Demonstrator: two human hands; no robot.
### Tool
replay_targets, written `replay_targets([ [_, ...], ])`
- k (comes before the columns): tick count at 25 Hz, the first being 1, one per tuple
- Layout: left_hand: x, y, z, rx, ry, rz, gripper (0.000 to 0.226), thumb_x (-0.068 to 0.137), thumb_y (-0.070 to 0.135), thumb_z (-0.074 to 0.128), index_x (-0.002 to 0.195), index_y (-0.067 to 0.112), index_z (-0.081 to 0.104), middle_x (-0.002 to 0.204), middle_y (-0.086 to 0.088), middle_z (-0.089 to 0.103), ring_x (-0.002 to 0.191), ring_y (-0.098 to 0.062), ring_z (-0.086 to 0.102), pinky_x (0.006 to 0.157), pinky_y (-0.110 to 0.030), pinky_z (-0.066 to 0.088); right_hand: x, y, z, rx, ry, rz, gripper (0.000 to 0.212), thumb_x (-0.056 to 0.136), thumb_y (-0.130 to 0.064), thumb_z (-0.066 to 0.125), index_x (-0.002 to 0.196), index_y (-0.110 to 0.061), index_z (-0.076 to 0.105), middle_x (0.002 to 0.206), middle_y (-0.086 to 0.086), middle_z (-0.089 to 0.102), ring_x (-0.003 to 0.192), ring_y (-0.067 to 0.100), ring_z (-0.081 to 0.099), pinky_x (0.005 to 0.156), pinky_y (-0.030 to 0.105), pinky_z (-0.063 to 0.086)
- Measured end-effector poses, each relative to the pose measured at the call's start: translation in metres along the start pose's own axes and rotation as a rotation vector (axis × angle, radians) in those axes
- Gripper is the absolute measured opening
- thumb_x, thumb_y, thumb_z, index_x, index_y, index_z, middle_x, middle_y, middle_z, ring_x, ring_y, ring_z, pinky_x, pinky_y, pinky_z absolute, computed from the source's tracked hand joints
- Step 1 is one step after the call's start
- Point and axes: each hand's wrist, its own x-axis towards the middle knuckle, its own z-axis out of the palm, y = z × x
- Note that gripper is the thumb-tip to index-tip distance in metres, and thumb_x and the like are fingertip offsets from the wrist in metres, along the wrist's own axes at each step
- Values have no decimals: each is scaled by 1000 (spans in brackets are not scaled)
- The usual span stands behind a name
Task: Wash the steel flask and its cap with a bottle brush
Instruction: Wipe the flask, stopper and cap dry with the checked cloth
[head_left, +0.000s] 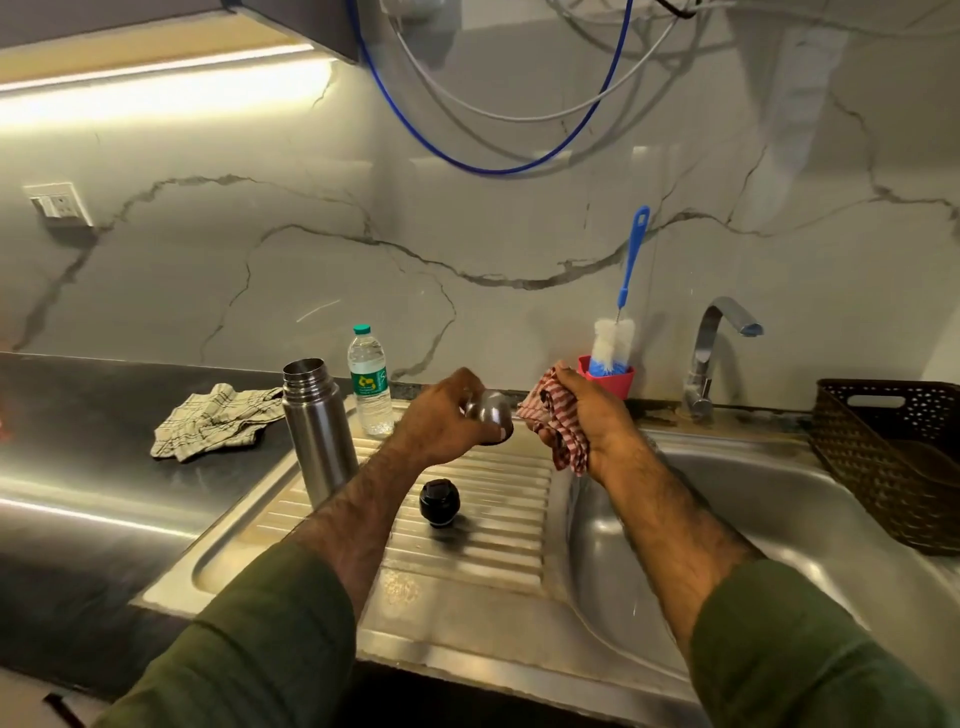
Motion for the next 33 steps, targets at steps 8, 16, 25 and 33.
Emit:
replay_targets([
  [8,17,-32,33,167,-264,-188,49,71,27,88,110,27,59,106,1,68,92,-19,62,64,-30,46,15,32,-14,-91,64,105,46,93,-51,72,99,-6,72,87,18,79,78,33,73,90,50,62],
  [16,32,-39,40,348,-392,-196,54,68,27,90,110,27,57,115,0,64,99,-21,63,69,-30,50,22,29,-27,-94,21,120,46,92,-49,74,108,-7,68,93,18,79,87,35,76,91,53,61],
  [25,26,45,45,-368,-248,-151,40,100,53,68,117,18,72,115,-2,77,100,-19,71,81,-34,56,3,9,-70,320,-106,53,46,99,-41,63,128,-7,68,120,17,76,109,34,74,89,47,59],
  [33,27,113,67,-624,-223,-138,1,97,11,73,98,11,74,83,0,76,73,-8,69,64,-22,54,-9,15,-118,225,-18,5,53,97,-56,61,126,-13,70,115,16,77,109,38,73,97,56,56],
])
